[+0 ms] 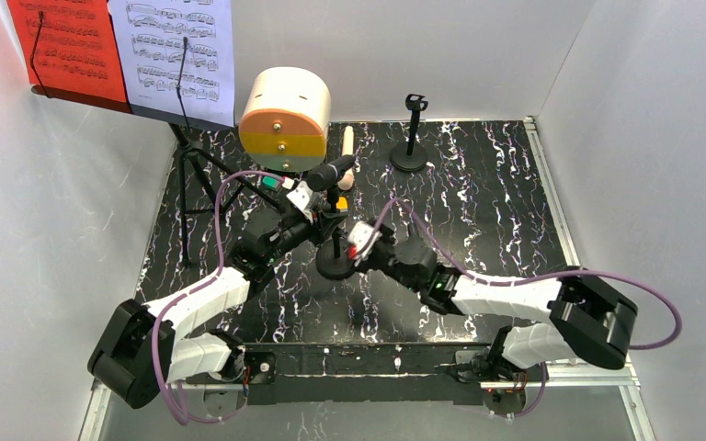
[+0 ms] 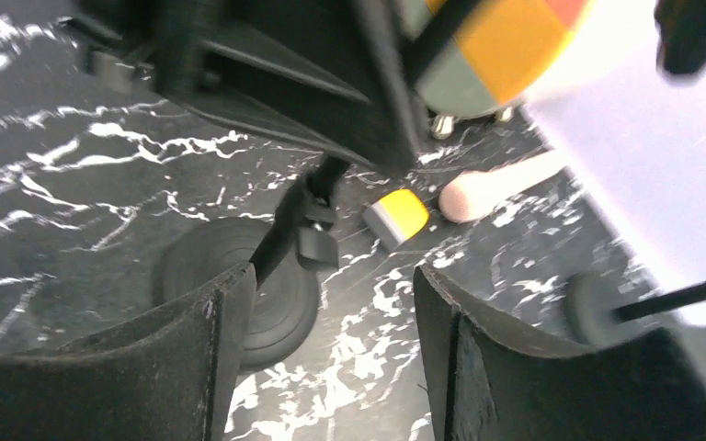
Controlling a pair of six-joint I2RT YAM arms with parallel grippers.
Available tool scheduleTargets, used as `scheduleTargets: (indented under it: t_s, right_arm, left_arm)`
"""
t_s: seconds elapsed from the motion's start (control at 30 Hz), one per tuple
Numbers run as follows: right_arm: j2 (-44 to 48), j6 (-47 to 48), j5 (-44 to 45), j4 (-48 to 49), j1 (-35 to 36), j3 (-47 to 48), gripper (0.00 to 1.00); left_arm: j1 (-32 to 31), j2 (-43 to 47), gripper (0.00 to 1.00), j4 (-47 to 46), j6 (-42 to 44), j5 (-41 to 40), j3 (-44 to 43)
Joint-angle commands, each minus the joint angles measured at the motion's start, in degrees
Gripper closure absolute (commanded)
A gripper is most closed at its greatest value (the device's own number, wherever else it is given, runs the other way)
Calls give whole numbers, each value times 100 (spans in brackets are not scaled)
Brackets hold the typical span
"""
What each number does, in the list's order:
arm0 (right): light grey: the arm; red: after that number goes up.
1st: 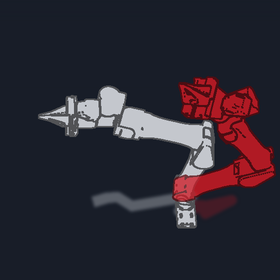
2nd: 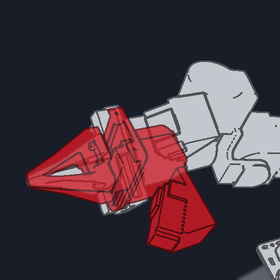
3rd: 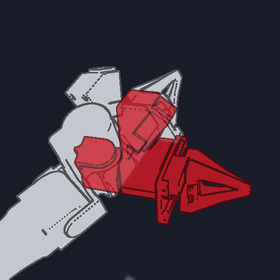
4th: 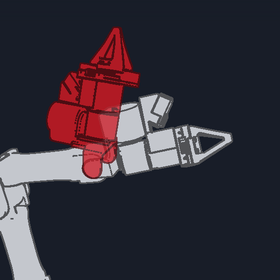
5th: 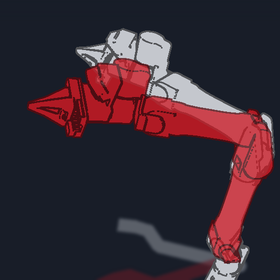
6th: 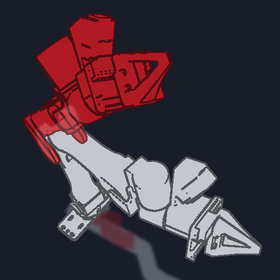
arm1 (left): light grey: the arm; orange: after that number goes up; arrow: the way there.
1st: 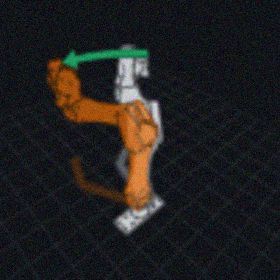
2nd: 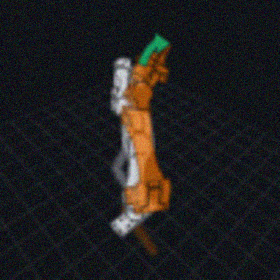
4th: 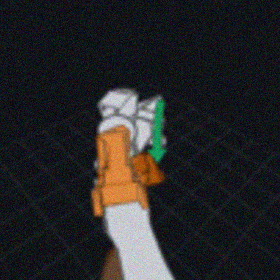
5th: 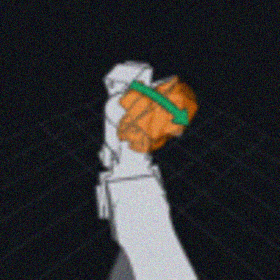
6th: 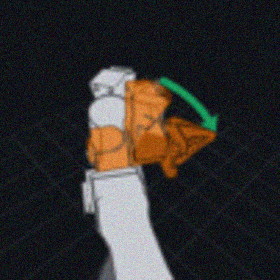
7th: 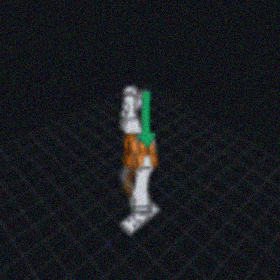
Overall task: Pack up the instrument practice props
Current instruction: Unscrew the knob on the microphone stand.
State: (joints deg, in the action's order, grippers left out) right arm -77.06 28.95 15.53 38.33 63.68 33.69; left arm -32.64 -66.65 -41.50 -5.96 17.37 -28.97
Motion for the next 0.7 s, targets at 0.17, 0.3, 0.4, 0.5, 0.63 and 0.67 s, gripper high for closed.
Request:
scheduleTargets:
  t_s: [0.17,0.3,0.4,0.5,0.63,0.67]
  right_arm:
    - [204,-5353,-1869,1459,-1187,-664,23]
    - [-93,-6705,-2472,1848,-1653,-617,20]
    - [-449,-7561,-2859,2237,-1952,-613,20]
    - [-802,-8176,-3122,2516,-2160,-565,24]
    - [-1340,-8776,-3632,2995,-2374,-436,29]
    - [-1473,-8886,-3798,3128,-2408,-401,31]
  left_arm:
    - [-14,-95,100,605,-116,-41,-3]
    - [-14,-107,100,608,-117,-32,-3]
    - [-14,-111,100,608,-124,-21,-12]
    - [-14,-120,100,607,-125,-7,-7]
    - [-14,-120,100,608,-129,-9,-12]
    - [-14,-124,100,608,-126,-2,-15]
